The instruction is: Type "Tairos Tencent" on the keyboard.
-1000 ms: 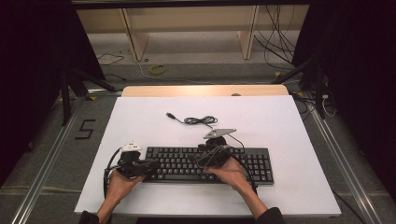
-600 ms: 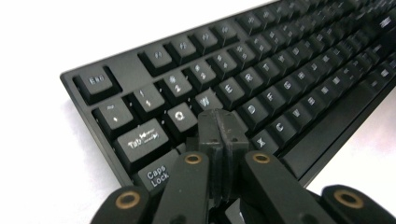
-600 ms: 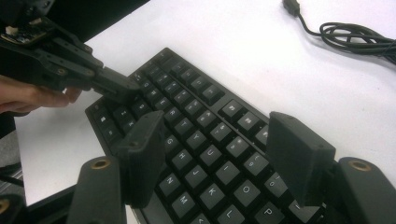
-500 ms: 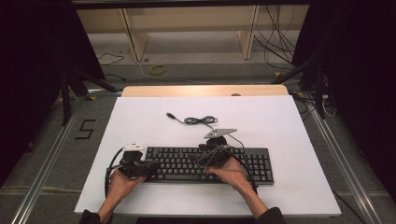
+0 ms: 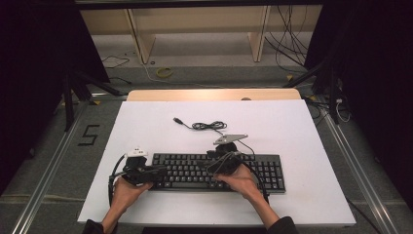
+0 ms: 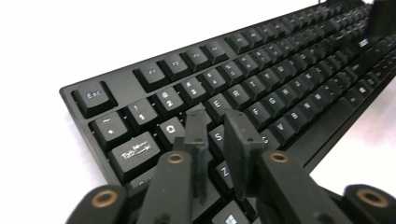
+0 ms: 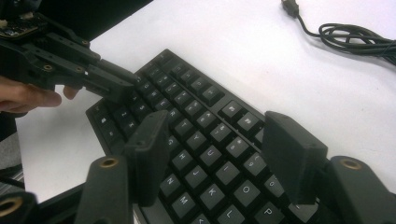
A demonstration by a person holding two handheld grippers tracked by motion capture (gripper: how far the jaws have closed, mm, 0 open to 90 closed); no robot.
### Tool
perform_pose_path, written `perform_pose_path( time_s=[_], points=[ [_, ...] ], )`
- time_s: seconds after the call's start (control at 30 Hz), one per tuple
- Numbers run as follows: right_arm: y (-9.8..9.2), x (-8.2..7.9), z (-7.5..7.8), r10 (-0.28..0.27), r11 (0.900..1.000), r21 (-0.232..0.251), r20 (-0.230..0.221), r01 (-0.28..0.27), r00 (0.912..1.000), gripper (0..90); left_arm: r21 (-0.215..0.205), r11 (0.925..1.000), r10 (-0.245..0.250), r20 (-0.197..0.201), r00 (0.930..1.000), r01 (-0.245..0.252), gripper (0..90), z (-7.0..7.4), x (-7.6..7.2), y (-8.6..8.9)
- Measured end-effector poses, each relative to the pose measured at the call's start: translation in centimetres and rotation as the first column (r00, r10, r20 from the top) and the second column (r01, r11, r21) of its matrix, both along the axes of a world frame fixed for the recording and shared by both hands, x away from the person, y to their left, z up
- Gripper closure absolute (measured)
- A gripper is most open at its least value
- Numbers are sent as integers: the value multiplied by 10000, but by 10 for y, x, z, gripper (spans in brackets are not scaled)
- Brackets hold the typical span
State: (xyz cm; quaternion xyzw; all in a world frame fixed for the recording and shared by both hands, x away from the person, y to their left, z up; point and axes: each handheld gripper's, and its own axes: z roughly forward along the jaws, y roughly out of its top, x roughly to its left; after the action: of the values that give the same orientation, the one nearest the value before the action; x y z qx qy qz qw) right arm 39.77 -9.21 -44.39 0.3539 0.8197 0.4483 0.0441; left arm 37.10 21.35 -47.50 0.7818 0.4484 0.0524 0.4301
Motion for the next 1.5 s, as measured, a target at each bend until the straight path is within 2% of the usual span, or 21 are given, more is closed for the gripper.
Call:
perform_pose_path(
  time_s=[0.27,0.4,0.5,0.63,0.83,1.1,1.5],
  points=[
    [0,0,-1,48,10000,-29,11,-48,10000,518,-482,9988,-37,290,9996,51,639,5,-3,0],
    [-1,1,-2,48,10000,-36,10,-48,10000,578,-844,9964,50,288,9996,-25,537,7,-5,0],
    [-1,1,-3,69,9999,-89,-26,-69,10000,626,-937,9956,82,315,9995,-52,464,7,-5,-1],
    [0,2,-4,144,9998,-131,-21,-145,9999,681,-1189,9929,49,349,9994,-7,403,7,-6,-1],
    [1,3,-6,187,9996,-218,-100,-189,9998,760,-1240,9923,83,483,9988,-23,368,8,-8,0],
    [1,4,-9,211,9993,-306,-114,-214,9997,836,-1367,9906,119,454,9989,-56,348,8,-9,0],
    [3,5,-12,137,9979,-636,-153,-146,9998,900,-1468,9891,160,619,9980,-68,326,9,-11,2]
  ],
)
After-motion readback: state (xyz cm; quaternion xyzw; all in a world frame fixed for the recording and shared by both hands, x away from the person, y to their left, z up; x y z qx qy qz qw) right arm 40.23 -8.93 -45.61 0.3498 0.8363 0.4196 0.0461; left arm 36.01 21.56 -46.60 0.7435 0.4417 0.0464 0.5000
